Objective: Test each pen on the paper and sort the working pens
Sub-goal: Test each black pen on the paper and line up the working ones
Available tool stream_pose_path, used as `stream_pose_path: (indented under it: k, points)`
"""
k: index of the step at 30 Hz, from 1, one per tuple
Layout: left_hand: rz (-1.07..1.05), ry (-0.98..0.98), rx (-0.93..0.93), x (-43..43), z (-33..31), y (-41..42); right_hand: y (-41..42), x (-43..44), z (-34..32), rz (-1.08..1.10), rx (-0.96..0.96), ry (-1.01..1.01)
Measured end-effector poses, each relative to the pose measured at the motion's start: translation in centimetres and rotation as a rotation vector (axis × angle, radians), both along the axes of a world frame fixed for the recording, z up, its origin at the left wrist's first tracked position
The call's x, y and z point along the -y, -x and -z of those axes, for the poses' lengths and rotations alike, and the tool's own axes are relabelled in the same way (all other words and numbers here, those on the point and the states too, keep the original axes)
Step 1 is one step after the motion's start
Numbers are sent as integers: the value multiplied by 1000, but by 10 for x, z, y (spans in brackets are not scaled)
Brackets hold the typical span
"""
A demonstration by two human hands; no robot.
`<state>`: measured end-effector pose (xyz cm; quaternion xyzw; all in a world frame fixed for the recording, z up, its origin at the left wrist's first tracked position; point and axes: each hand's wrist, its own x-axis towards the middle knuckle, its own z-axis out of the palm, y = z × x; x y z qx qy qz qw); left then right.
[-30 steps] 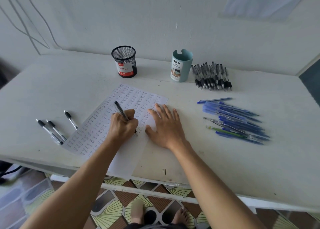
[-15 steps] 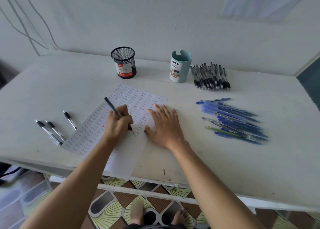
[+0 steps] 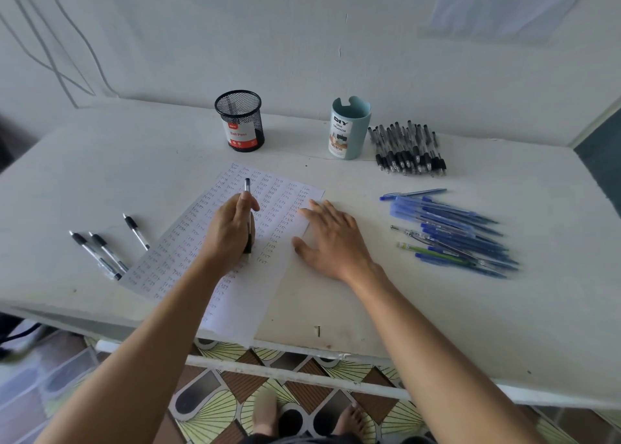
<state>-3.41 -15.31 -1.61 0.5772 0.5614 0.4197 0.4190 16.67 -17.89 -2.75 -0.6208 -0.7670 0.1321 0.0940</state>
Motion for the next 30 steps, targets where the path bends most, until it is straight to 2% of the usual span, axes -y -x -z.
stream_pose_path:
  k: [5, 12, 14, 17, 20, 22, 26, 30]
  points:
    - [-2, 46, -268, -1, -7, -9, 1, 2, 2, 18, 16, 5]
    - [122, 140, -717, -7, -12, -28, -2, 2, -1, 62, -97, -4]
    - [127, 147, -745, -8, -14, -31, -2, 0, -2, 82, -143, 3]
    - [50, 158, -690, -15, -16, -28, 0, -2, -2, 131, -203, 10]
    - [-144, -25, -738, -27, -12, -18, 6, -8, -4, 219, -272, 26]
    - [-196, -164, -794, -36, -6, -8, 12, -13, -8, 293, -326, 42]
    - [-21, -76, -1003, -47, 6, 11, 29, -20, -15, 401, -329, 62]
    - [86, -49, -1030, -46, 20, 18, 46, -22, -14, 439, -247, 71]
